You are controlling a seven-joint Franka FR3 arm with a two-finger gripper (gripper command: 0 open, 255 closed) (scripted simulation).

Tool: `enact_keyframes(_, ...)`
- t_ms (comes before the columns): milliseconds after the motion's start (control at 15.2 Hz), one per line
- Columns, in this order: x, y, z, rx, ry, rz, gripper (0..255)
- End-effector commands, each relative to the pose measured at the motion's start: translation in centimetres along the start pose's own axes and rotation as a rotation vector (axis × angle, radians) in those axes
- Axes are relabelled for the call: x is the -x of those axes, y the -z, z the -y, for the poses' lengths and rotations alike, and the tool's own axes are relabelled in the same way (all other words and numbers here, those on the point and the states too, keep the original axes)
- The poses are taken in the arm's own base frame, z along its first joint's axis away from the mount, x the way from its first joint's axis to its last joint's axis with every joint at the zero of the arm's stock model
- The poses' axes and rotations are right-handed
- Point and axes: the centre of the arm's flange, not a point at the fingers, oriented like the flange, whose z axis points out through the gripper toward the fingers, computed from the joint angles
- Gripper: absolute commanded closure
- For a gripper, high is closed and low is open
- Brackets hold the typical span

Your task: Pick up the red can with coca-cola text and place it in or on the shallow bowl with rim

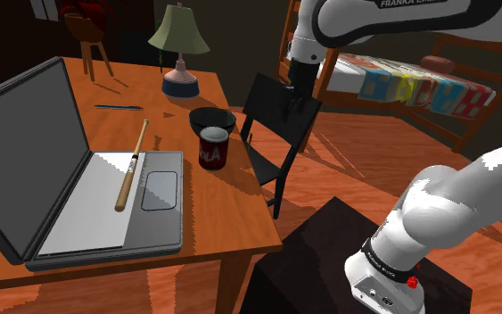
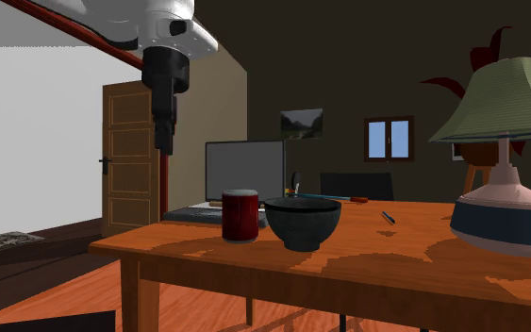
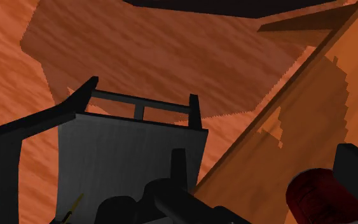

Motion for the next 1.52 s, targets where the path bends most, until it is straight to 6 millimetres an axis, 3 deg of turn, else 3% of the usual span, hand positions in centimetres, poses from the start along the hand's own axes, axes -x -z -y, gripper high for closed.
enact_keyframes(0, -2.0, -0.9, 1.9, -0.007, 0.034, -0.003, 0)
enact_keyframes(858, -13.2, -5.2, 13.2, -0.047, 0.251, -0.02, 0)
enact_keyframes(1452, -13.4, -9.3, 13.6, -0.048, 0.254, -0.02, 0)
